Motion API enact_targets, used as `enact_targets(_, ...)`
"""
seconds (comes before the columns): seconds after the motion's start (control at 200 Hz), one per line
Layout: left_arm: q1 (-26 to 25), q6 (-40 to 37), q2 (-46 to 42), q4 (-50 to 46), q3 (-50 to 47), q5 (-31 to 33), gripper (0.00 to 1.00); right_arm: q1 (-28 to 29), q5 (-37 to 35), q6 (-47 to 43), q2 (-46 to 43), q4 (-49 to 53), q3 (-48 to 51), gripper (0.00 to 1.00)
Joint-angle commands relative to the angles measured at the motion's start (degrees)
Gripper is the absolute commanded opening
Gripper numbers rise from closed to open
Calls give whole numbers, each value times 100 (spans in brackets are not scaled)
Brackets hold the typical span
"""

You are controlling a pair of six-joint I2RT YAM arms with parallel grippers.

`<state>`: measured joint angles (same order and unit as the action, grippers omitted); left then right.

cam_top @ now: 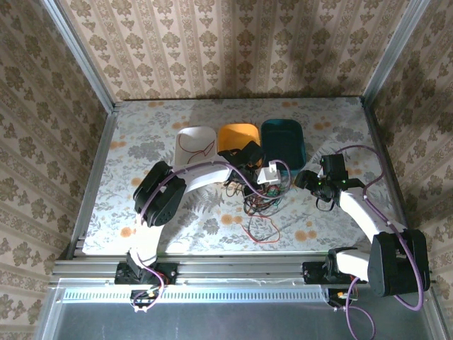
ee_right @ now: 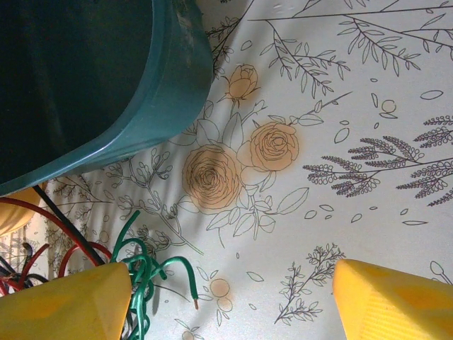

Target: Untangle the cables

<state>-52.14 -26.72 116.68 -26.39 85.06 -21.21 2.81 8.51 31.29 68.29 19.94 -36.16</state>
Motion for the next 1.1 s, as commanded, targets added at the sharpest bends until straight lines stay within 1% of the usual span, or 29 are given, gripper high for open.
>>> enact_targets(0.0, -15, 28, -8, 31, 228, -110, 0, -26, 243, -69, -126, 57, 97, 76)
enact_targets(0.08, 43, 209, -339, 246, 150, -217, 0, 23, 429, -160, -192, -34, 143, 76)
enact_targets(0.165, 152, 474, -800, 696, -96, -339, 0, 191, 684, -322, -291, -161, 161, 76)
enact_targets(0.225, 272, 726, -1064, 946, -233, -495, 0, 403, 899, -453, -395, -303, 197, 77)
enact_targets(0.345, 497, 1151, -1444, 1288, -396, -763, 0, 946, 1020, -736, -574, -500, 185, 79)
enact_targets(0.51, 743, 1693, -1784, 1695, -447, -1222, 0, 1394, 1061, -1014, -360, -477, -35, 80)
enact_targets(0.66, 970, 2129, -2227, 2153, -518, -1369, 0, 1661, 885, -1104, 197, -344, -359, 80)
enact_targets(0.895, 1256, 2731, -3213, 2985, -541, -1369, 0, 1649, 31, -895, 549, -365, -409, 81)
enact_targets(0.99, 1318, 2900, -3489, 3285, -444, -1339, 0, 1627, -149, -864, 770, -336, -469, 81)
enact_targets(1.095, 1411, 3168, -3669, 3781, -357, -1438, 0, 1631, -161, -852, 1040, -362, -569, 81)
